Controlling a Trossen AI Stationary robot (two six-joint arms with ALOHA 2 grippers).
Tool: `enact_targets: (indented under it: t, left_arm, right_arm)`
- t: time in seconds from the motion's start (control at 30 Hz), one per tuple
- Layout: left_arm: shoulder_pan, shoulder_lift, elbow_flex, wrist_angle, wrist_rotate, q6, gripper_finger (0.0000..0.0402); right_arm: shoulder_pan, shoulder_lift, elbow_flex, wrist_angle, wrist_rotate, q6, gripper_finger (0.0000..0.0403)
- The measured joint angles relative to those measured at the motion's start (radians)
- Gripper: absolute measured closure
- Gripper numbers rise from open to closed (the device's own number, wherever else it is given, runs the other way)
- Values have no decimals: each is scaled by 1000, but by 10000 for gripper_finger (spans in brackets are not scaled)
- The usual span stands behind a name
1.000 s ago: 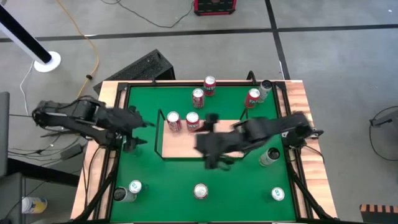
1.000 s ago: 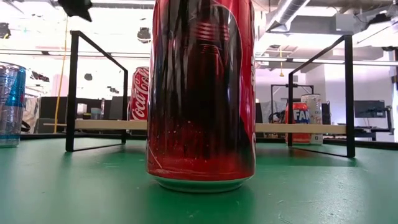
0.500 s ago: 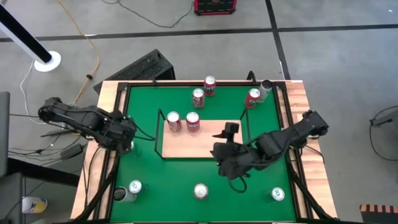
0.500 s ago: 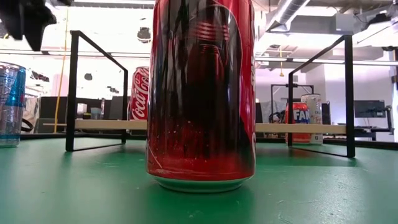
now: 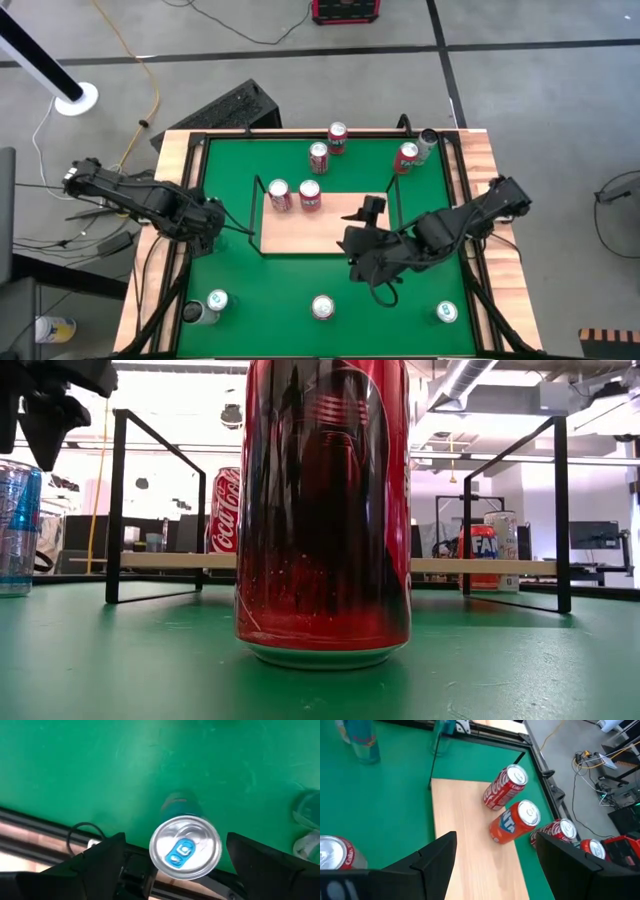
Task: Place canned beverage on shelf
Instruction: Put the top left blue soda can on the shelf
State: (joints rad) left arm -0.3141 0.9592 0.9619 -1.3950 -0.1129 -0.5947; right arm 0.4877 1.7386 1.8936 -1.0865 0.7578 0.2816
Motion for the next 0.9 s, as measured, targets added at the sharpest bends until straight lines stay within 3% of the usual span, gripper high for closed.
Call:
enact_targets:
  t: [0.67, 0.9]
  left_arm:
    - [0, 0, -3, 0, -3, -7, 70]
    - [1, 7, -144, 31, 62, -12, 70]
  right_arm:
    - [3, 2, -1, -12, -1, 7, 106]
    - [3, 2, -1, -12, -2, 7, 106]
